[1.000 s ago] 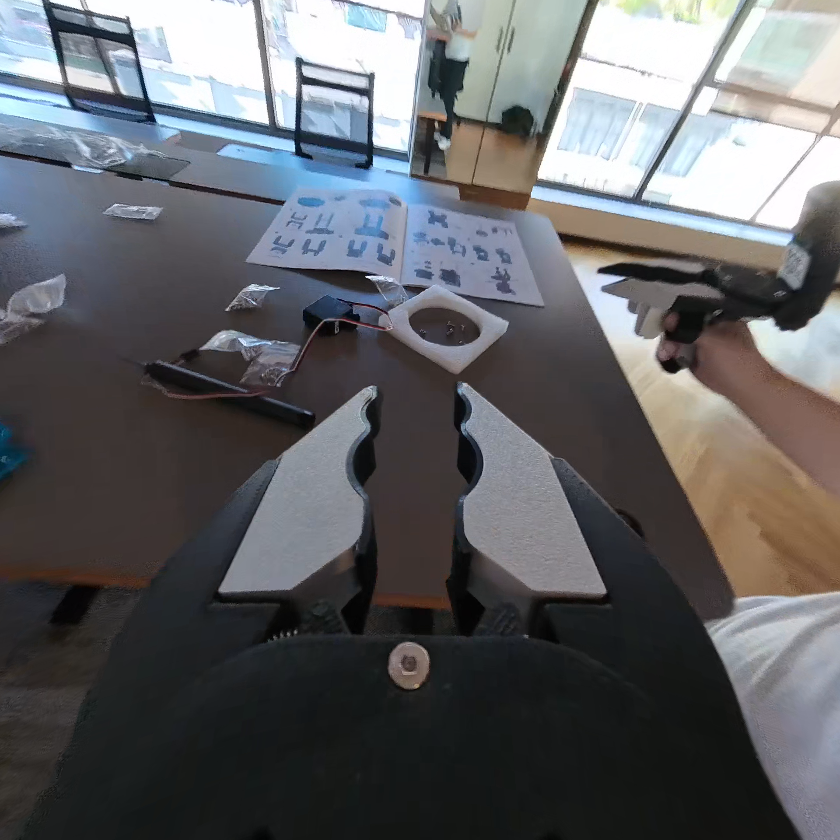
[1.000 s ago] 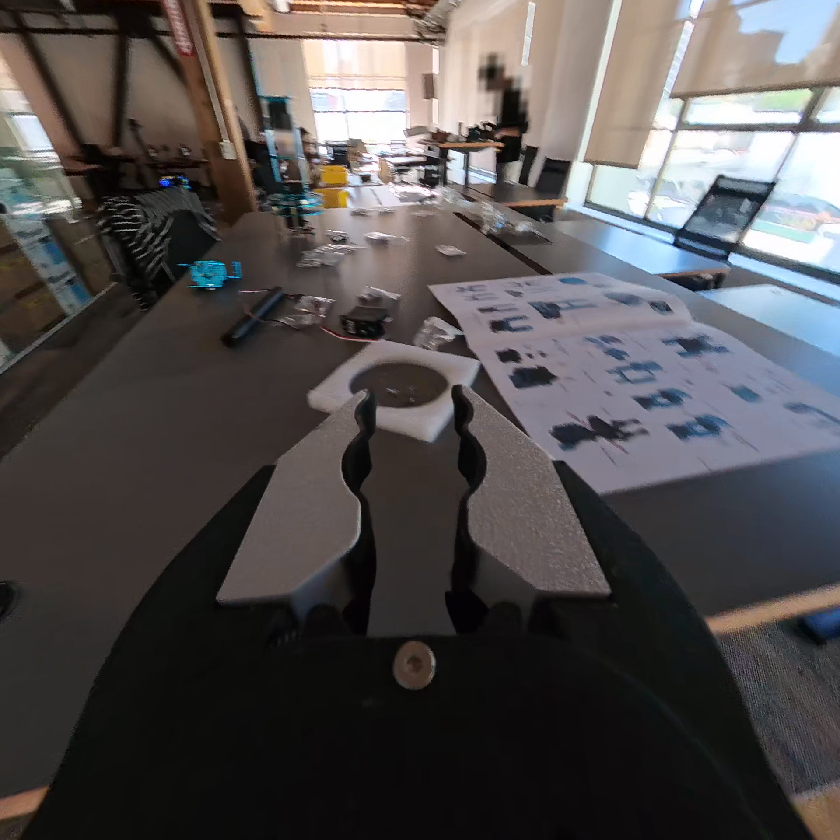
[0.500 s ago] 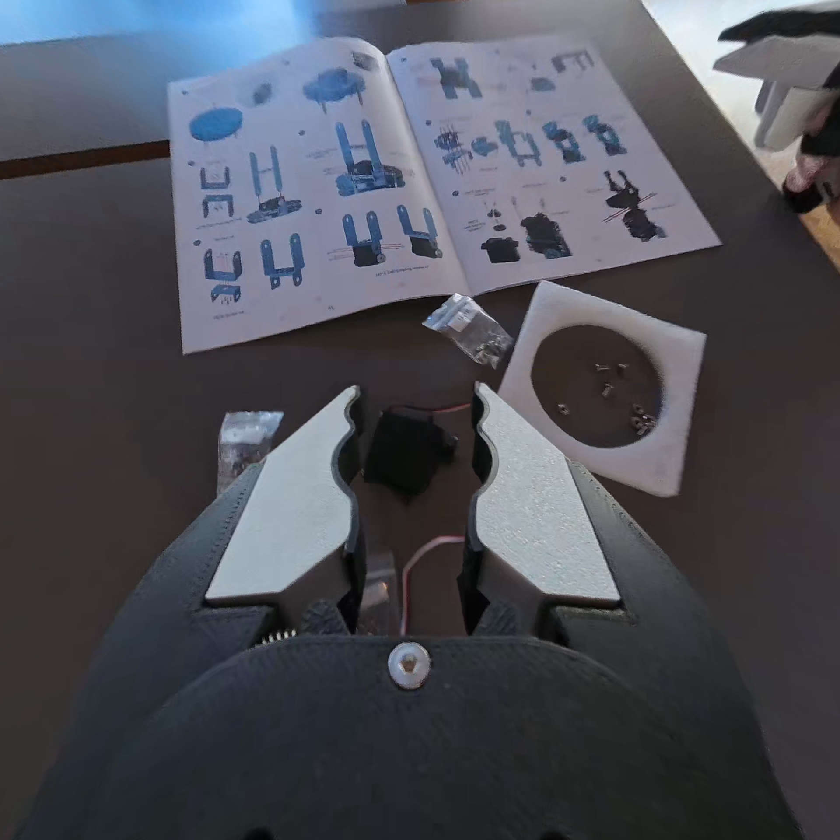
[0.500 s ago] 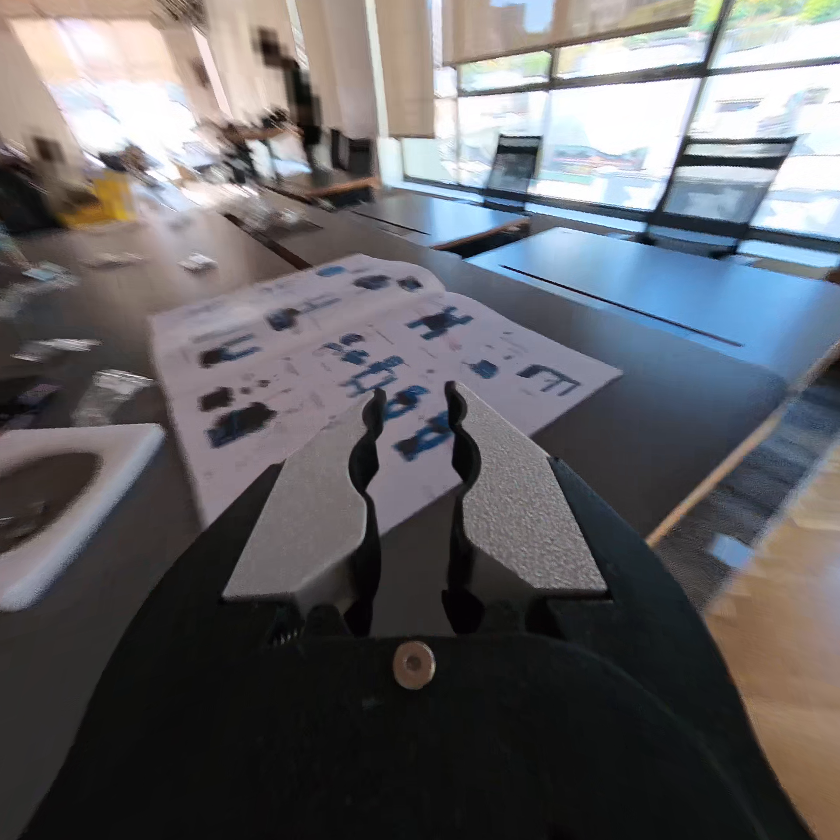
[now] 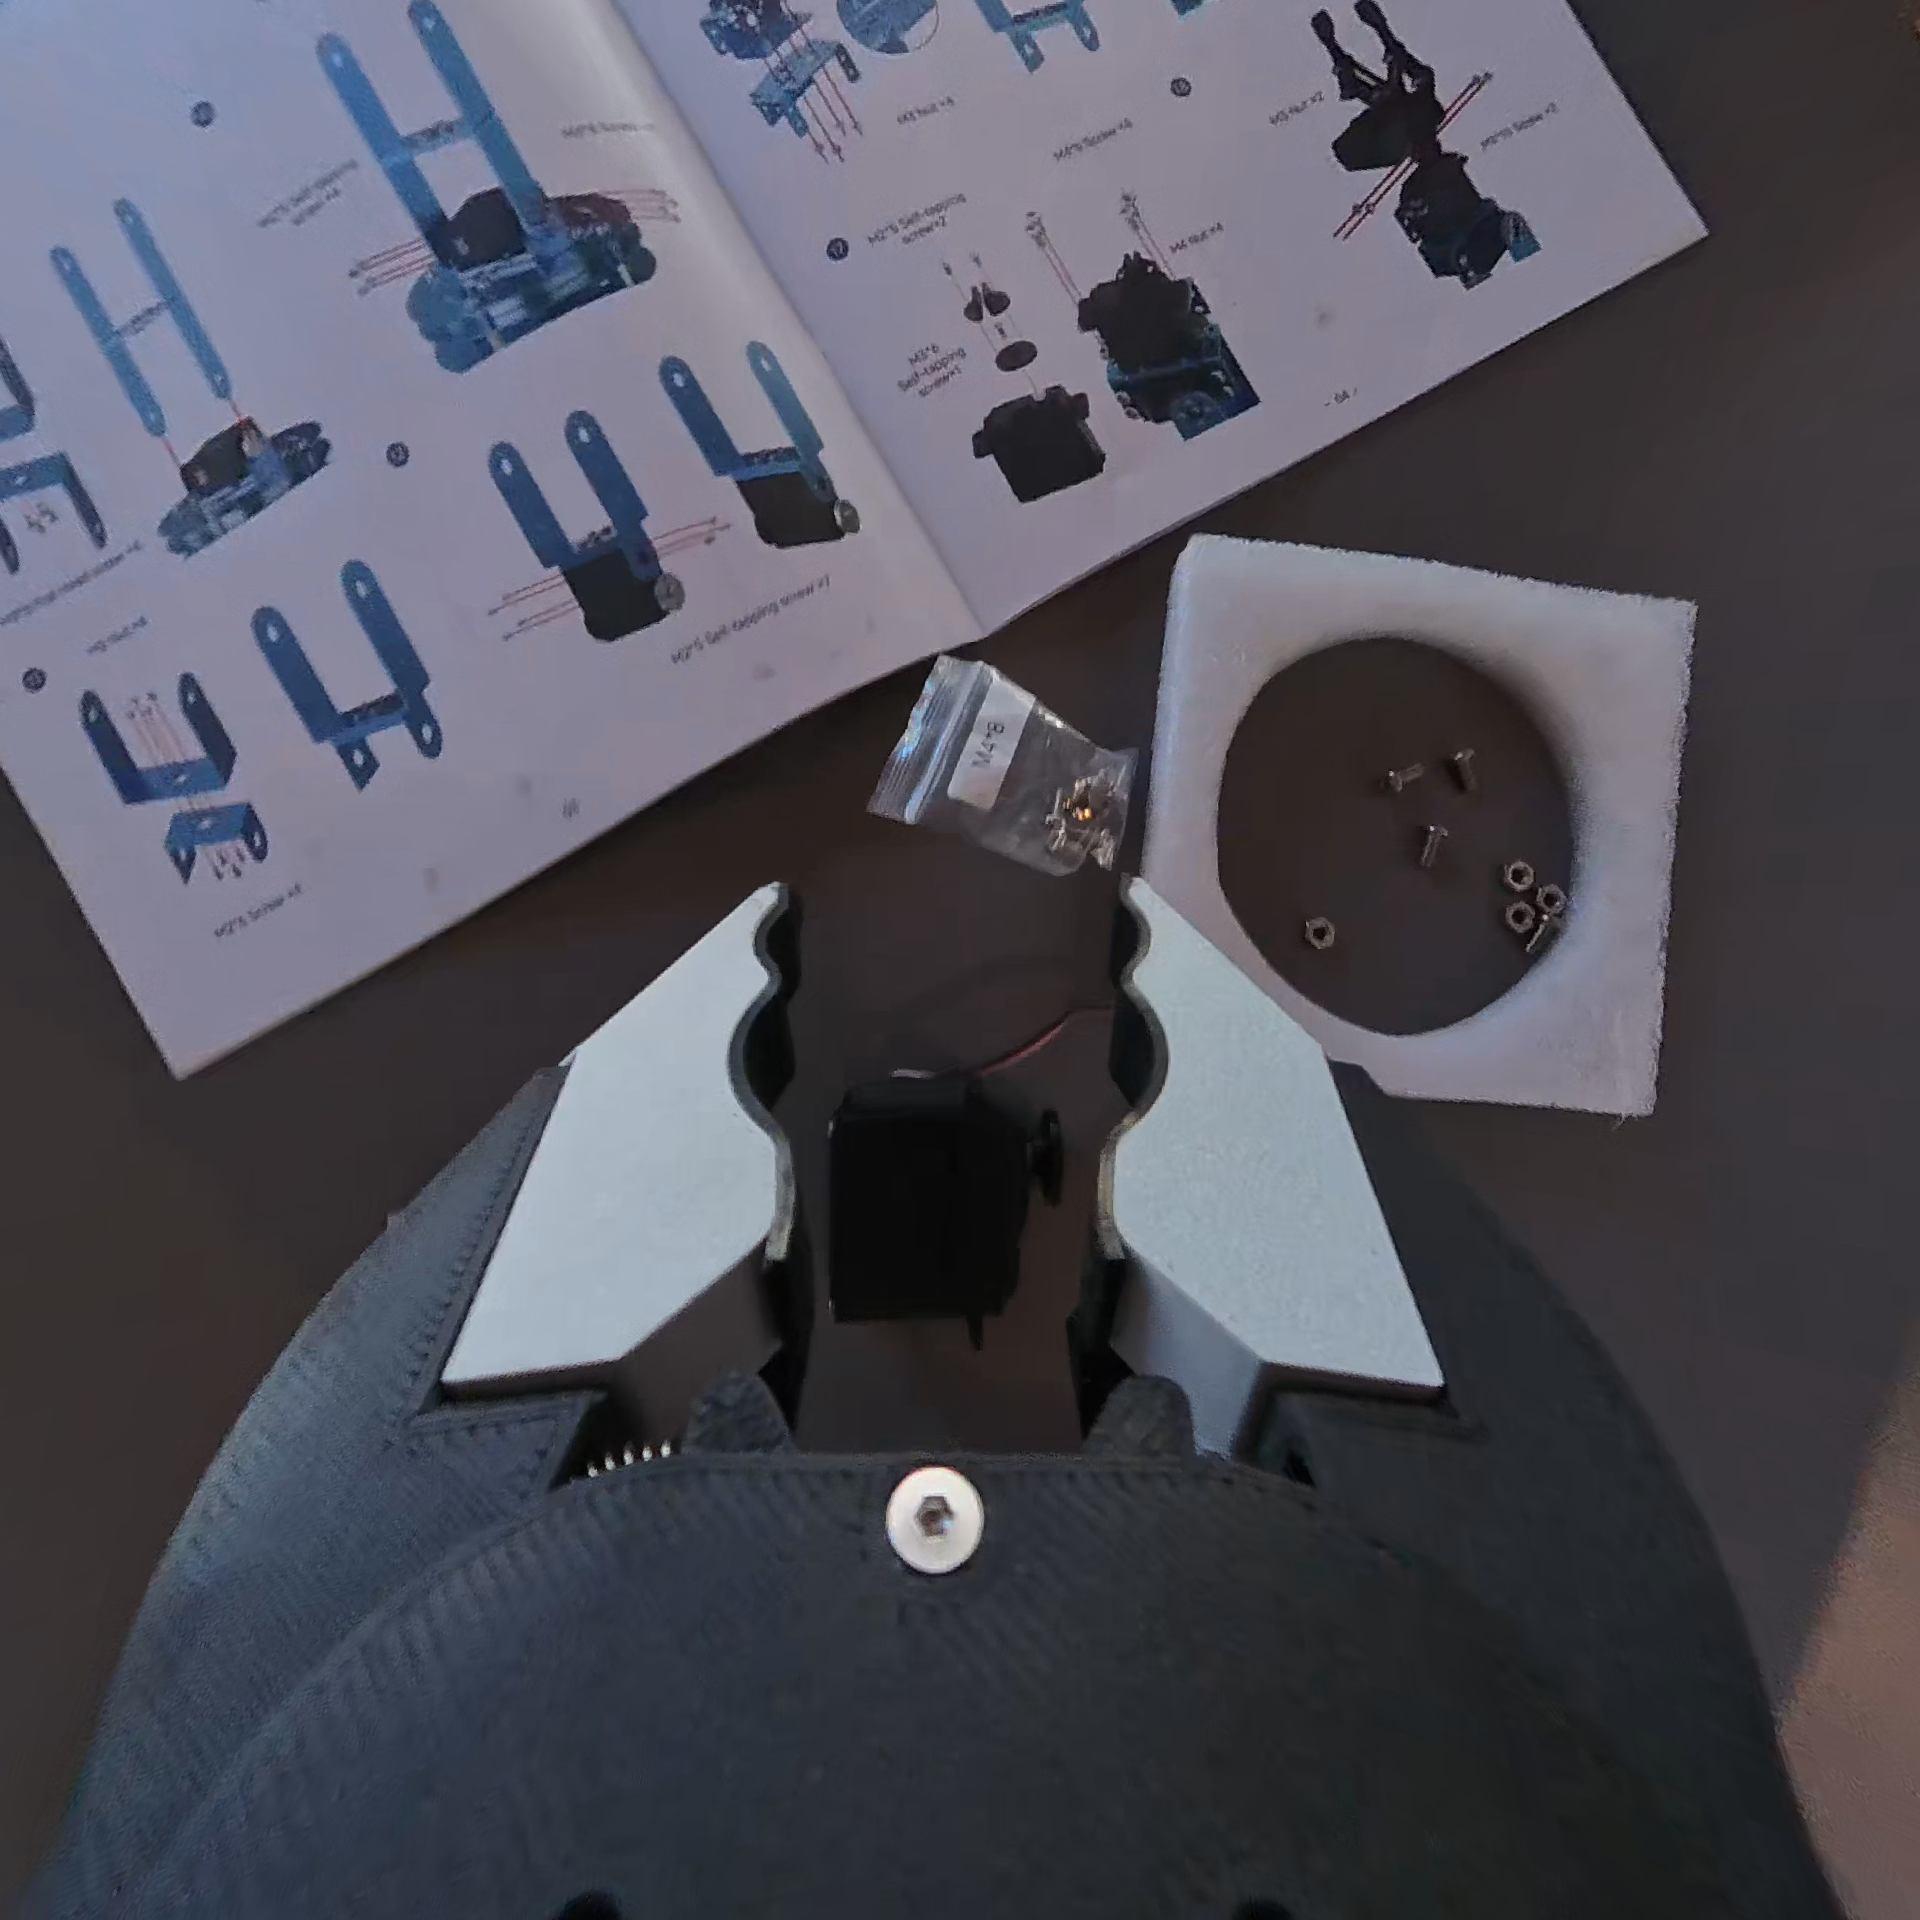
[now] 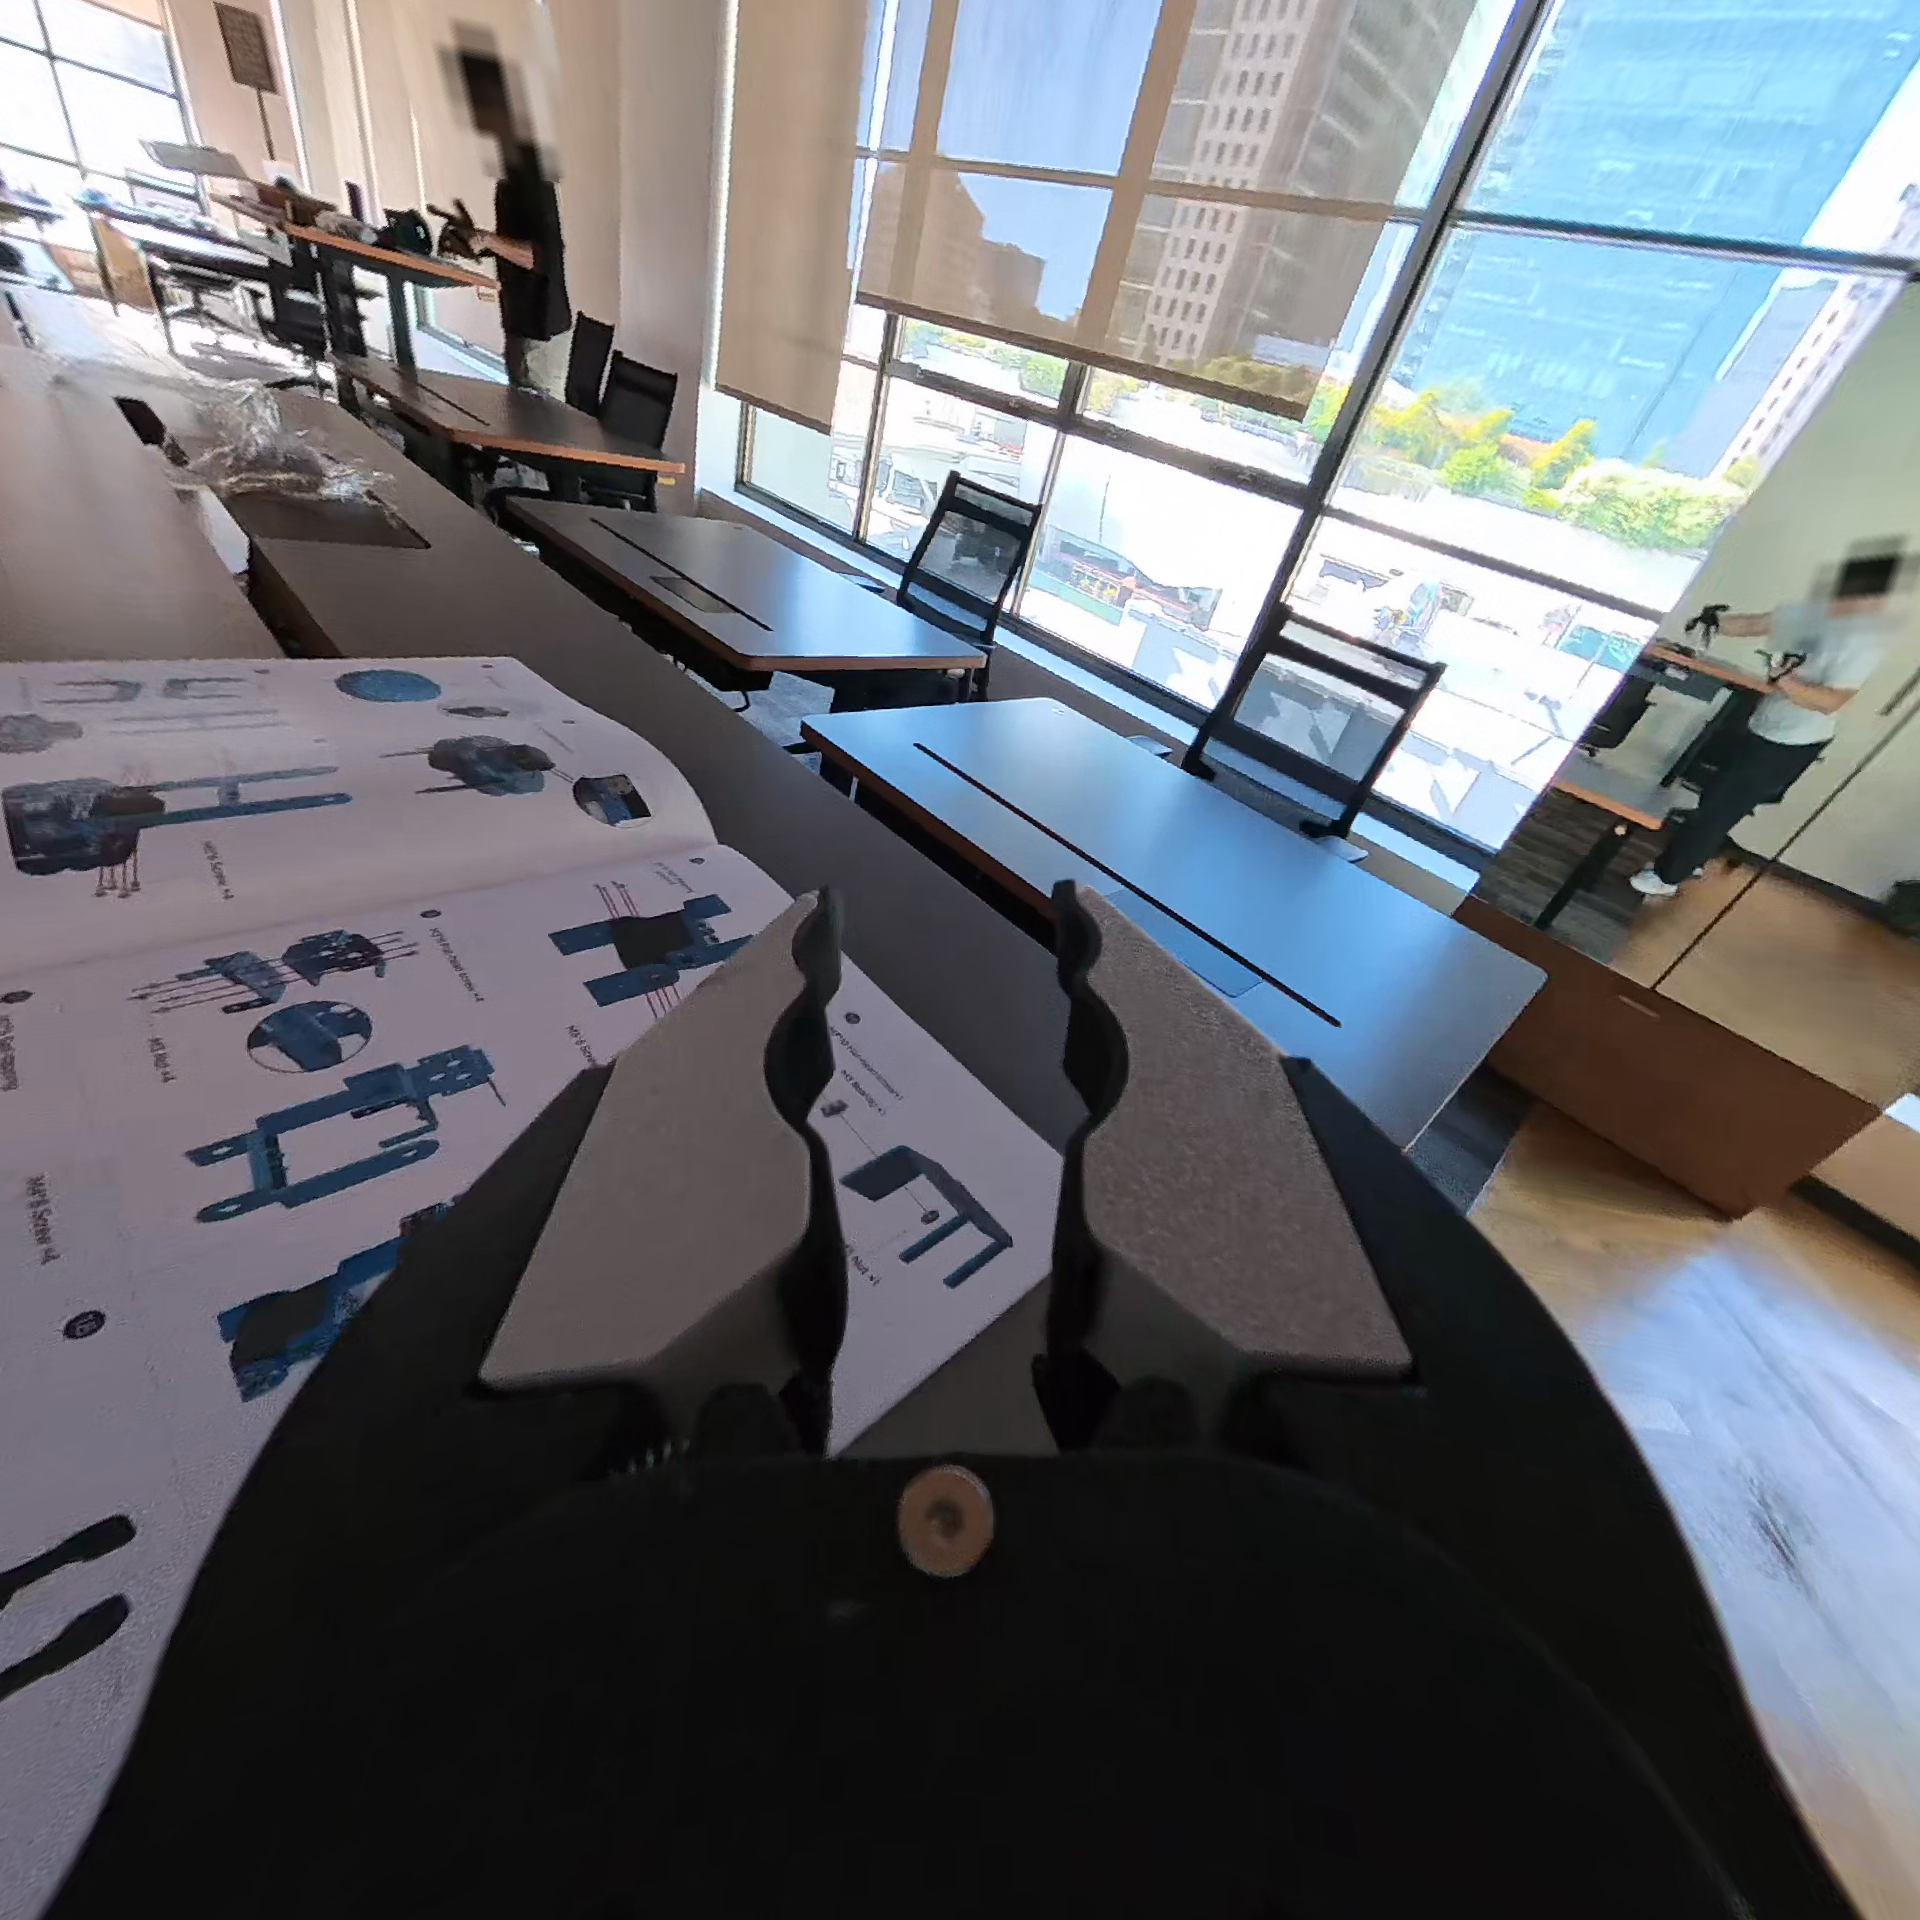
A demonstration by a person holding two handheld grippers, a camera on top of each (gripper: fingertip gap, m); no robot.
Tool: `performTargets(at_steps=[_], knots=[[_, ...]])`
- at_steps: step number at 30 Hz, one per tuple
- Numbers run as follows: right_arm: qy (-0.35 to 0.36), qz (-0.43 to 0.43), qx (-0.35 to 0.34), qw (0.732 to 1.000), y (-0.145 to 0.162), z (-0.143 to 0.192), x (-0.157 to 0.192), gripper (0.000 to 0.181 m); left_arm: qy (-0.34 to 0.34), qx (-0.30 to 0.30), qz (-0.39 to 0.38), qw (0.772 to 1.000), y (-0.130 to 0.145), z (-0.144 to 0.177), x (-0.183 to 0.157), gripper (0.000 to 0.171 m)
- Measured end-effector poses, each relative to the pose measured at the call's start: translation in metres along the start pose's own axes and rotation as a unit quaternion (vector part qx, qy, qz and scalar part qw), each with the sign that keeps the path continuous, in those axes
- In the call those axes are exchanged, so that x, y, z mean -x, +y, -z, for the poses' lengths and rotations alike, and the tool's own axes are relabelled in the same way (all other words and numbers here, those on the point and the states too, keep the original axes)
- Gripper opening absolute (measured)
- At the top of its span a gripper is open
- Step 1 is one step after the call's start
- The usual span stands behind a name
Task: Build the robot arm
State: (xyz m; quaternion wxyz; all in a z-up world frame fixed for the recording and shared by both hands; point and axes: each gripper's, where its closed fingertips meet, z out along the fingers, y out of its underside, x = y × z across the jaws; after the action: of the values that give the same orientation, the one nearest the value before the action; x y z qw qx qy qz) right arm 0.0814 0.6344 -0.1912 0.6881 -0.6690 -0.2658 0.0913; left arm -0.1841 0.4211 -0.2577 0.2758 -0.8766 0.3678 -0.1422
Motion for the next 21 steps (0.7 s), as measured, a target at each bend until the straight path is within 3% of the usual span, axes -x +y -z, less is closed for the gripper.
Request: performTargets(at_steps=[5,13,16,21], knots=[[-0.033,0.005,0.017,0.999,0.007,-0.012,0.008,0.041,0.019,0.043,-0.018,0.999,0.003,-0.010,0.002,0.056],[-0.050,0.014,0.010,0.999,0.006,-0.016,0.012,0.040,-0.005,0.088,0.046,0.995,0.048,0.037,0.016,0.057],[-0.053,-0.005,0.007,0.999,0.005,-0.015,0.010,0.040,0.004,0.107,0.064,0.992,0.062,0.033,0.010,0.056],[-0.054,-0.074,-0.008,0.996,0.003,-0.014,-0.003,0.041,-0.014,0.153,0.024,0.988,0.071,0.020,0.009,0.051]])
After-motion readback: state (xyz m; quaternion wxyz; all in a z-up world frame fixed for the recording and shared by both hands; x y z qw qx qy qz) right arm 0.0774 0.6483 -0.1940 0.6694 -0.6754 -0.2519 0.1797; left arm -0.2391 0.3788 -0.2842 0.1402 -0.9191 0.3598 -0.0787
